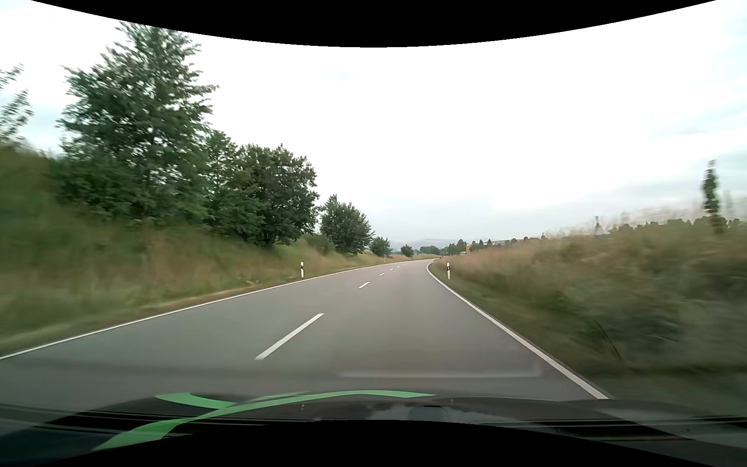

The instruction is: Follow the waypoints while adhering to traffic rules and regulations

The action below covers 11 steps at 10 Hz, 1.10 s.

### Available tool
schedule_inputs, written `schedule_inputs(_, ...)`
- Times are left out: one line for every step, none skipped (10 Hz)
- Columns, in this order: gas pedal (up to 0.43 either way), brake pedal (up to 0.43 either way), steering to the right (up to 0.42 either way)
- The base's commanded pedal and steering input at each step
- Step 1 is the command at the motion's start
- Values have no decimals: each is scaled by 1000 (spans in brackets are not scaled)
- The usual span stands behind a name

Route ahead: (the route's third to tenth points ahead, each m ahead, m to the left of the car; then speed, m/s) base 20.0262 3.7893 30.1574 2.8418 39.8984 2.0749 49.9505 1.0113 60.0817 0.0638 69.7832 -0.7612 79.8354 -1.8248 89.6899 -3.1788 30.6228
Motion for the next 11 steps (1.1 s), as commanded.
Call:
schedule_inputs(197, 0, 9)
schedule_inputs(209, 0, 9)
schedule_inputs(220, 0, 9)
schedule_inputs(240, 0, 9)
schedule_inputs(240, 0, 9)
schedule_inputs(248, 0, 9)
schedule_inputs(248, 0, 8)
schedule_inputs(228, 0, 8)
schedule_inputs(189, 0, 9)
schedule_inputs(177, 0, 10)
schedule_inputs(177, 0, 10)
